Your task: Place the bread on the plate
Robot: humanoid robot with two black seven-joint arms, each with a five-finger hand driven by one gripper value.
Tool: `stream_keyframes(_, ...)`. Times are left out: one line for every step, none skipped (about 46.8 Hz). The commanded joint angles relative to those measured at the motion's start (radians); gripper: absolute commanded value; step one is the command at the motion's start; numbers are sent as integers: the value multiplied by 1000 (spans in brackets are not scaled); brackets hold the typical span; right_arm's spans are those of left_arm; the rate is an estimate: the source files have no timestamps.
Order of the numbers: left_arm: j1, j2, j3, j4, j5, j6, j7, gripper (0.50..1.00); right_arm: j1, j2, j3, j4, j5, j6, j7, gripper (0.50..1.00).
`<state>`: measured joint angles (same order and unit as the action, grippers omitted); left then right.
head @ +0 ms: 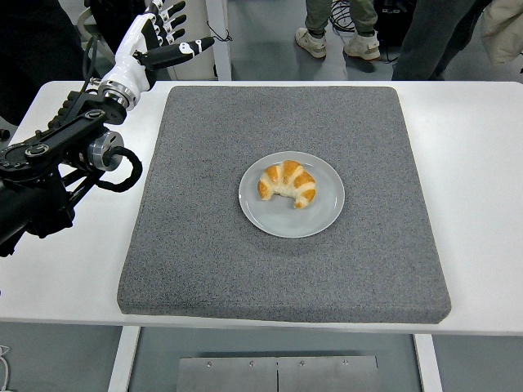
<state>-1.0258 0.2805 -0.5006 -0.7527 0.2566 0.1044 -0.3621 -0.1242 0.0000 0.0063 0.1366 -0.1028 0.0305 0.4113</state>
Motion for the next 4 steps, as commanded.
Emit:
stream_keyframes(21, -3, -33, 26, -23, -34, 0, 958, 0, 0, 0, 0, 0, 0, 0, 1000)
stream_keyframes(27, -4, -42, 32, -28, -43, 0, 958, 0, 0, 0, 0, 0, 0, 0, 1000)
stream_keyframes(33, -4, -52, 38, -33, -51, 0, 958, 0, 0, 1, 0, 0, 0, 0, 1000)
stream_keyframes(39, -4, -59, 44, -37, -58, 0, 958, 0, 0, 0, 0, 0, 0, 0, 1000)
